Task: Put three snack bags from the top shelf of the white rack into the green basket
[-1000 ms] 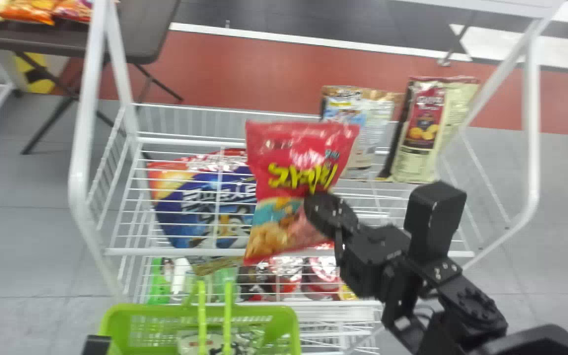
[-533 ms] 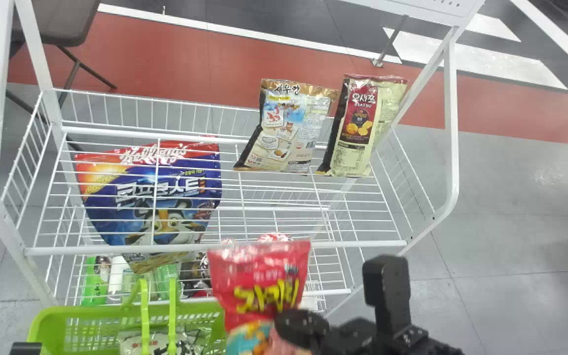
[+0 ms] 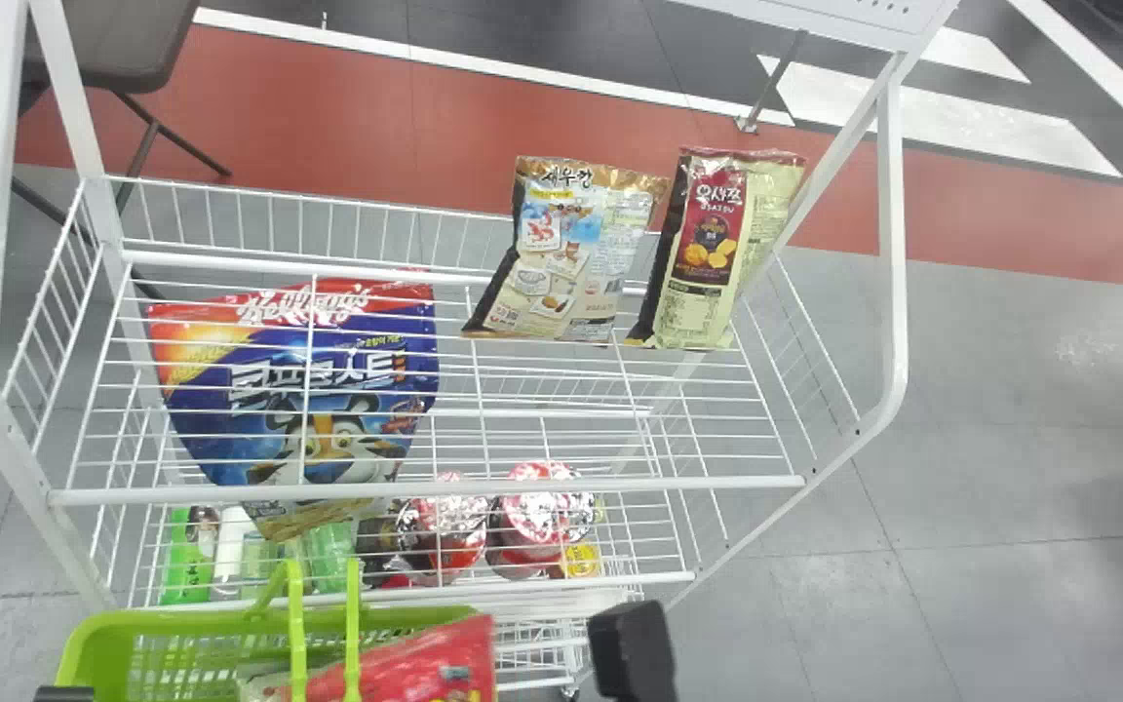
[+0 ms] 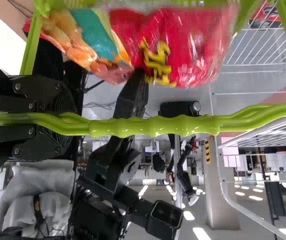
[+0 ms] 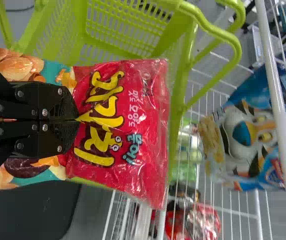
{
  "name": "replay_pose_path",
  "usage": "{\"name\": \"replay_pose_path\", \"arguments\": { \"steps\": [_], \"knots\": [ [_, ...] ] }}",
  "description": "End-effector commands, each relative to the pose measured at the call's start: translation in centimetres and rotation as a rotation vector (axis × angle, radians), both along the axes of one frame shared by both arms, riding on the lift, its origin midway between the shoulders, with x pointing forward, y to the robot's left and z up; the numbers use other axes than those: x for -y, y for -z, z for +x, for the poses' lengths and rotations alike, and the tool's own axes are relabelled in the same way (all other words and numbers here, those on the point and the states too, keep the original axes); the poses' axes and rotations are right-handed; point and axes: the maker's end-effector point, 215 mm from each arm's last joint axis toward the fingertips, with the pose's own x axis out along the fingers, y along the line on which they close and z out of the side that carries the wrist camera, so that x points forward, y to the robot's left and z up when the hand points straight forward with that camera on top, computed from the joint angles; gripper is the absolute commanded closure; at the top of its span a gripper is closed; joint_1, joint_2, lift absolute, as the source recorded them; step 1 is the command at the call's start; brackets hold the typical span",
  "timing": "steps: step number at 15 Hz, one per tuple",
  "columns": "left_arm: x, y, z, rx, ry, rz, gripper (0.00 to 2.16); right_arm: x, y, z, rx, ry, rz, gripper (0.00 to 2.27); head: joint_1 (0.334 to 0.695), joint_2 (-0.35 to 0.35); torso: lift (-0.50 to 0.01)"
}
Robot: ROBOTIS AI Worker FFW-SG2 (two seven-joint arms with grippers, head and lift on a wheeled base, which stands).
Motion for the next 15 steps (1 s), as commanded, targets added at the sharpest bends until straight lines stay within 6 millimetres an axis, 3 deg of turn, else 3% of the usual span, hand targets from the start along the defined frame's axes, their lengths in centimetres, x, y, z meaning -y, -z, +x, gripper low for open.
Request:
{"name": "replay_pose_path", "arguments": {
  "steps": [1,3,5,7,10,11,12,13,14,15],
  "knots": [
    [0.1,-0.1,-0.4,-0.001,0.004,-0.001,2.15,-3.3,0.2,0.8,0.024,-0.035,0.056,2.16,0.695,-0.35,0.0],
    [0.2,-0.1,-0.4,0.0,0.004,-0.001,2.15,-5.7,-0.1,1.5,0.041,-0.054,0.111,2.16,0.695,-0.35,0.0],
    [0.4,-0.1,-0.6,-0.001,0.01,-0.001,2.15,-7.0,-0.1,2.1,0.048,-0.06,0.15,2.16,0.695,-0.235,0.0],
    [0.4,0.0,-0.8,-0.003,0.014,0.004,2.15,-7.8,0.4,2.1,0.022,-0.055,0.201,2.16,0.695,-0.18,0.0],
    [0.7,0.1,-1.0,-0.003,0.021,0.007,2.15,-8.7,-0.6,2.5,0.041,-0.057,0.281,2.14,0.695,-0.107,0.0],
    [0.7,0.1,-1.1,-0.003,0.024,0.008,2.15,-8.3,-0.2,2.5,0.041,-0.057,0.265,1.91,0.695,-0.092,0.0],
    [0.7,0.2,-1.0,-0.003,0.023,0.01,2.15,-7.8,0.1,2.5,0.046,-0.055,0.24,1.39,0.695,-0.091,0.0],
    [0.6,0.2,-1.0,-0.003,0.022,0.01,2.15,-7.2,0.5,2.7,0.058,-0.054,0.214,0.5,0.695,-0.11,0.0],
    [0.6,0.2,-1.0,-0.003,0.022,0.01,2.15,-6.2,1.0,2.7,0.067,-0.048,0.17,0.0,0.695,-0.129,0.0],
    [0.6,0.2,-1.0,-0.003,0.022,0.01,2.15,-5.0,1.5,3.2,0.087,-0.037,0.121,0.0,0.695,-0.15,0.0]
  ]
}}
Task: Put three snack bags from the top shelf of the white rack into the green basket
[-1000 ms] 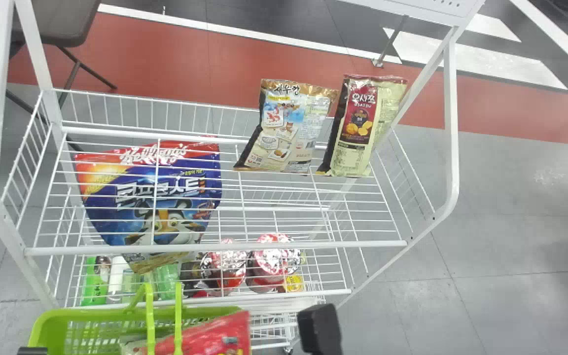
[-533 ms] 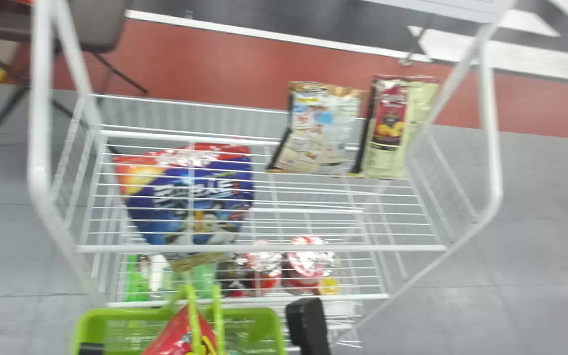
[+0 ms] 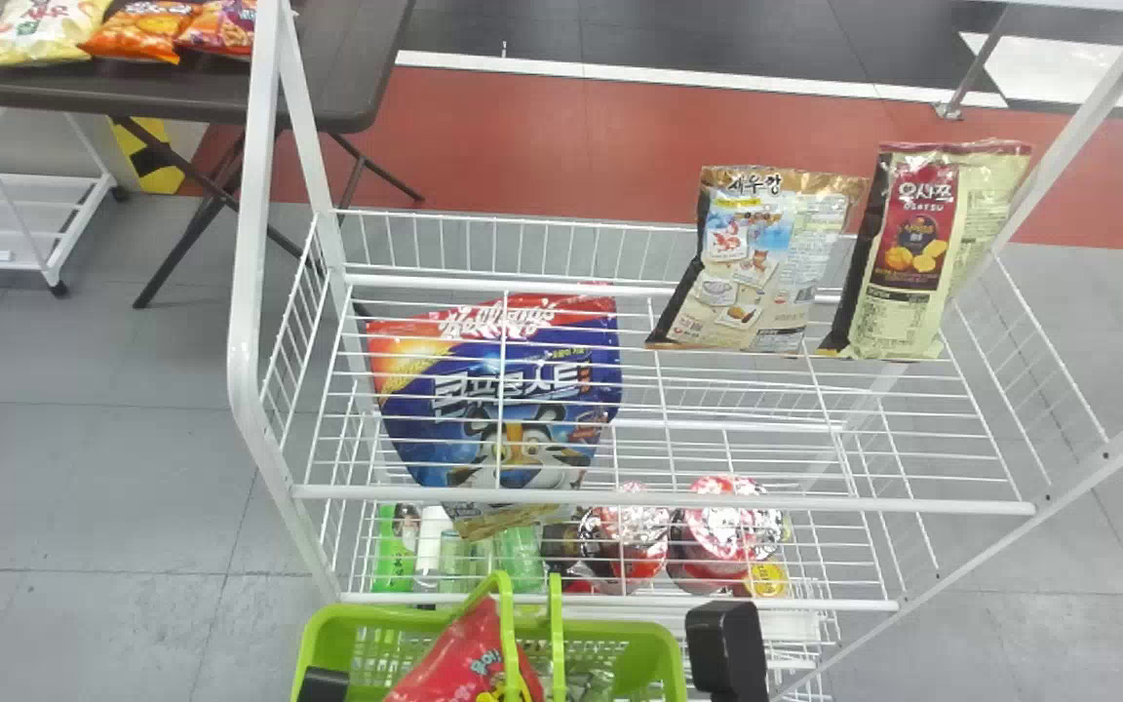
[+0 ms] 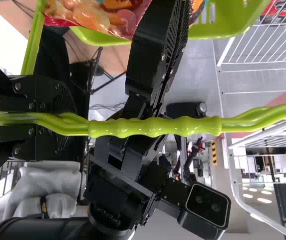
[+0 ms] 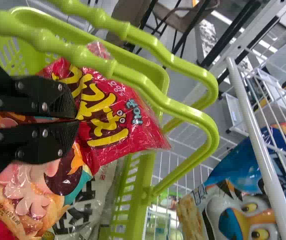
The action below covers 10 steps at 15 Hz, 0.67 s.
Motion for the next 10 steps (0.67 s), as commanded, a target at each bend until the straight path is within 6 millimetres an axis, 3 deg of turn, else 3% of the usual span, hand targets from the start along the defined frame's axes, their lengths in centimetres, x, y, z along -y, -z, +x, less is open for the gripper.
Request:
{"name": "replay_pose_path", "arguments": {
  "steps": [1,6,10],
  "knots": [
    [0.0,0.0,0.0,0.0,0.001,-0.001,2.15,2.1,0.3,1.1,0.068,0.029,-0.084,0.01,0.695,-0.175,0.0],
    [0.2,-0.1,-0.2,0.0,0.005,-0.002,2.15,7.4,-1.7,5.8,0.253,0.127,-0.217,0.06,0.695,-0.335,0.0],
    [0.2,0.0,-0.2,-0.002,0.004,0.0,2.15,9.7,-3.3,8.0,0.29,0.17,-0.204,0.06,0.695,-0.35,0.0]
  ]
}}
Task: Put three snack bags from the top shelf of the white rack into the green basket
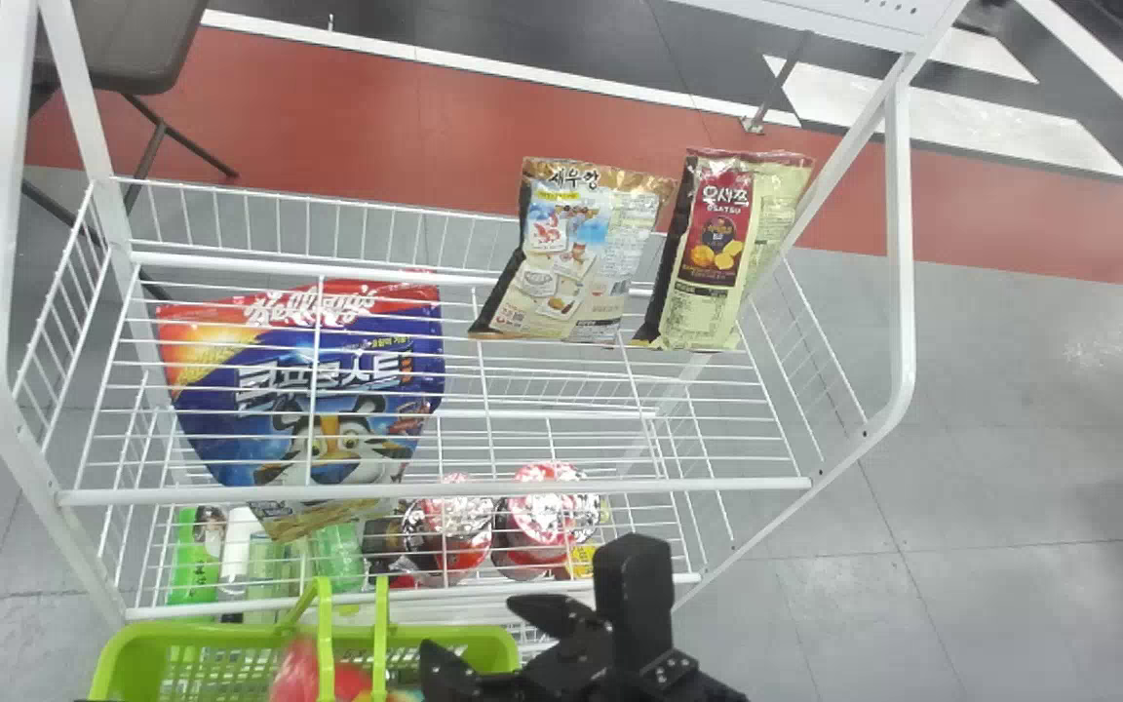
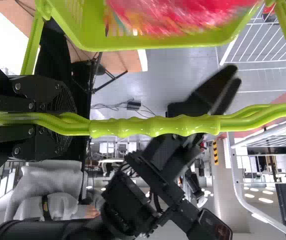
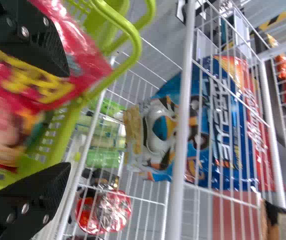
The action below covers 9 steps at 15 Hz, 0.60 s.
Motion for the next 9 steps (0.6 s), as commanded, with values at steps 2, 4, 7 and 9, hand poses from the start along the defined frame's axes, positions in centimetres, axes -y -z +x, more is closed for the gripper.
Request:
{"name": "replay_pose_path", "arguments": {
  "steps": [2,4,7,9],
  "knots": [
    [-0.1,0.2,0.0,-0.001,0.0,0.007,2.15,2.1,-3.0,3.2,0.129,0.057,-0.011,0.05,0.695,-0.35,0.0],
    [0.0,0.3,-0.1,-0.001,0.004,0.01,2.15,3.8,-8.1,7.4,0.342,0.12,-0.018,0.05,0.695,-0.35,0.0],
    [0.1,0.3,-0.1,0.001,0.008,0.013,2.15,6.1,-11.8,13.1,0.475,0.207,-0.023,0.06,0.695,-0.35,0.0],
    [0.2,0.3,-0.1,0.001,0.008,0.012,2.15,7.4,-12.5,17.4,0.518,0.256,-0.038,0.06,0.695,-0.35,0.0]
  ]
}}
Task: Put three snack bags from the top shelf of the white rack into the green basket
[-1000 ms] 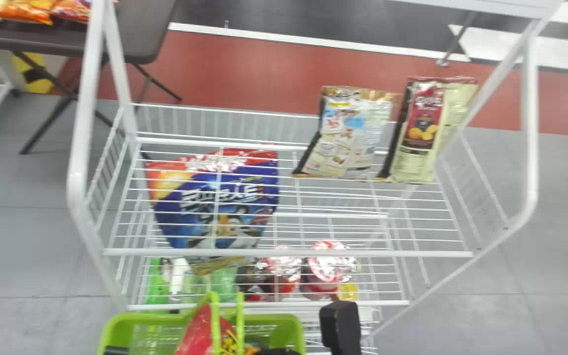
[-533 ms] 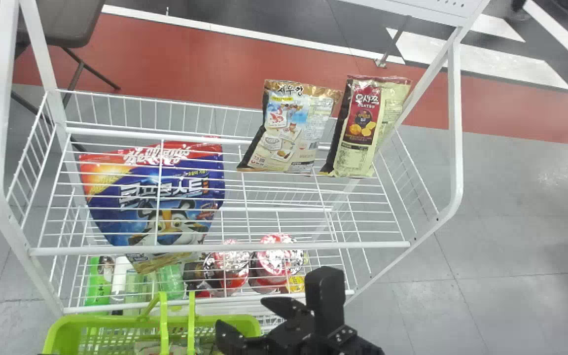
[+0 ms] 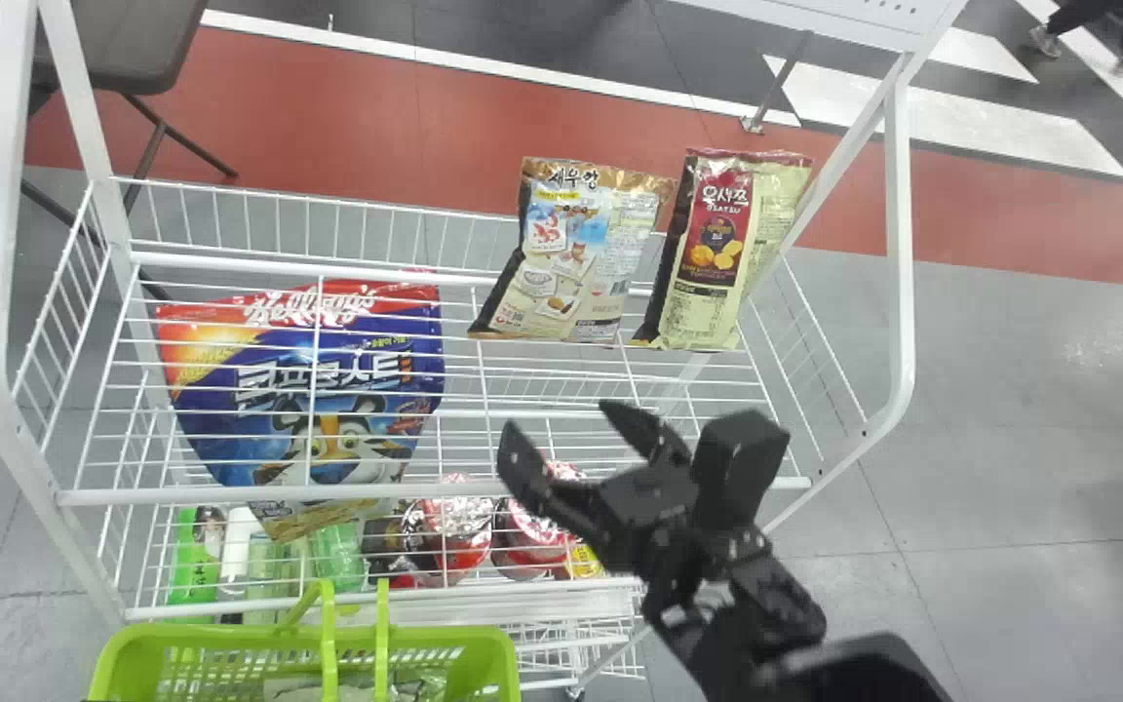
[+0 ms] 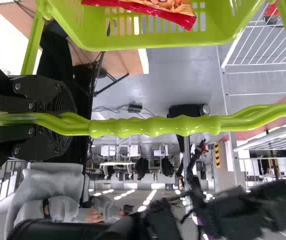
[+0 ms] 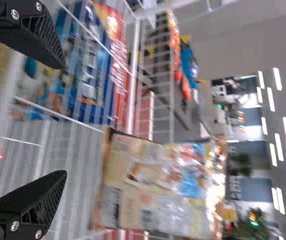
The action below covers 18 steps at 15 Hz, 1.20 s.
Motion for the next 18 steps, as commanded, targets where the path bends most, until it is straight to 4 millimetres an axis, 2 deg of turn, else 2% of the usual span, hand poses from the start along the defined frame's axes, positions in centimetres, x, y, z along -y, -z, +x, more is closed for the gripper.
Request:
{"name": "replay_pose_path", "arguments": {
  "steps": [1,3,6,8,9,10,11,12,15,18],
  "knots": [
    [-0.1,0.0,0.0,-0.002,0.001,0.001,2.15,1.4,-1.0,5.0,0.058,0.056,-0.011,0.06,0.695,-0.35,0.0],
    [-0.3,0.1,-0.1,-0.005,0.001,0.006,2.15,1.8,-2.7,8.2,0.147,0.088,-0.012,0.08,0.695,-0.35,0.0],
    [-0.6,0.1,0.1,-0.006,-0.001,0.009,2.15,2.8,-2.8,12.0,0.159,0.143,-0.046,0.09,0.695,-0.35,0.0],
    [-0.6,0.0,0.4,-0.006,0.007,0.009,2.15,3.8,-2.2,12.9,0.149,0.187,-0.084,0.1,0.695,-0.35,0.0],
    [-0.7,-0.1,0.6,-0.006,0.011,0.009,2.15,4.3,-1.4,13.0,0.131,0.197,-0.088,0.17,0.695,-0.35,0.0],
    [-0.8,-0.2,0.6,-0.01,0.015,0.008,2.15,4.9,-0.9,13.0,0.114,0.204,-0.089,0.6,0.695,-0.35,0.0],
    [-0.9,-0.2,0.6,-0.012,0.015,0.007,2.15,5.2,-0.1,12.8,0.088,0.206,-0.078,1.62,0.695,-0.35,0.0],
    [-0.9,-0.1,0.6,-0.013,0.016,0.01,2.15,5.0,0.3,12.4,0.077,0.2,-0.075,2.15,0.695,-0.35,0.0],
    [-0.6,0.0,0.4,-0.018,0.021,0.009,2.15,3.5,-0.5,11.2,0.099,0.138,-0.062,2.21,0.695,-0.35,0.0],
    [-0.6,-0.2,0.4,-0.015,0.022,0.006,2.15,2.9,-1.3,10.2,0.11,0.097,-0.047,2.21,0.695,-0.35,0.0]
  ]
}}
